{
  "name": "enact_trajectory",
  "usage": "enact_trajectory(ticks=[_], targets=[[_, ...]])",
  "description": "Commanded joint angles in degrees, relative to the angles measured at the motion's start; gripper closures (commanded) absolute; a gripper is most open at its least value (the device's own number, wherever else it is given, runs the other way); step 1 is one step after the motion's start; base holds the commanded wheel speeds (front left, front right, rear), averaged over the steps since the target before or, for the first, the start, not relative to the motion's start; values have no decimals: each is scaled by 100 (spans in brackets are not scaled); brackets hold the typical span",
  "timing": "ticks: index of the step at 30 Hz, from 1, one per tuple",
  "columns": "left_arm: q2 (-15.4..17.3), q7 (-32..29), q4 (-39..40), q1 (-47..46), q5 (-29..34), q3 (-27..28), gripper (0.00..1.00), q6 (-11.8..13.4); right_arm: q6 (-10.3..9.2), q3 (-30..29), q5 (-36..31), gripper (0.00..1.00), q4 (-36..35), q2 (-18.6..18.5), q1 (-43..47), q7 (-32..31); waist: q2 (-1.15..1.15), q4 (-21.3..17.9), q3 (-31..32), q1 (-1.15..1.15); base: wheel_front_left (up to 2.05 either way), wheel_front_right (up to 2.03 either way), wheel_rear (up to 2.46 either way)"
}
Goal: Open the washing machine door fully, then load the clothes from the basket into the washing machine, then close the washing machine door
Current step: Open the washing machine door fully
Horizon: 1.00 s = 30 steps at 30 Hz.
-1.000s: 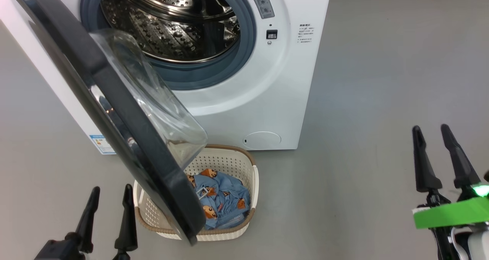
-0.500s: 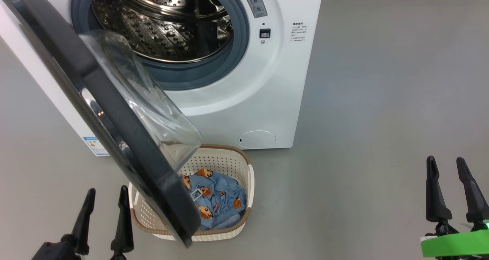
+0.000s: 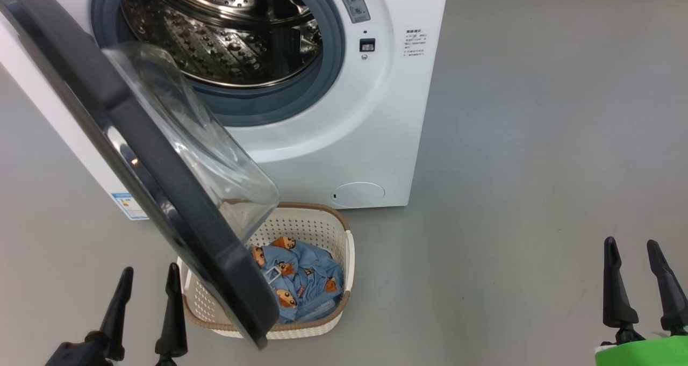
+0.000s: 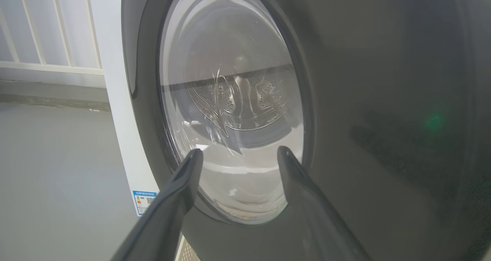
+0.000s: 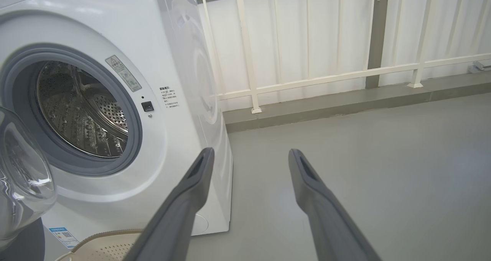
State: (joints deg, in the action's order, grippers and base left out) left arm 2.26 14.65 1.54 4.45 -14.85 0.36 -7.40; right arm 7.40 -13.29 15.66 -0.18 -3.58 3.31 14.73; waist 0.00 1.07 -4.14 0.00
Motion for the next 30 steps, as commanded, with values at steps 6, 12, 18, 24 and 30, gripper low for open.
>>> enact_trajectory(ticks=[6,12,18,24,30], targets=[[62,35,128,-97,40,207,0,-9,9,75,-140,0,-86,-11,-23,27,0,21,35,0,0,0,0],[62,35,121,-51,39,212,0,-9,9,77,-159,0,-24,18,35,27,0,48,107,0,0,0,0],[62,35,134,-14,33,219,0,-9,9,77,-158,0,18,34,74,27,0,55,138,0,0,0,0],[62,35,154,7,43,215,0,-9,9,79,-168,0,50,43,104,27,0,73,151,0,0,0,0],[62,35,172,13,44,227,0,-9,9,90,-155,0,38,53,104,27,0,75,133,0,0,0,0]])
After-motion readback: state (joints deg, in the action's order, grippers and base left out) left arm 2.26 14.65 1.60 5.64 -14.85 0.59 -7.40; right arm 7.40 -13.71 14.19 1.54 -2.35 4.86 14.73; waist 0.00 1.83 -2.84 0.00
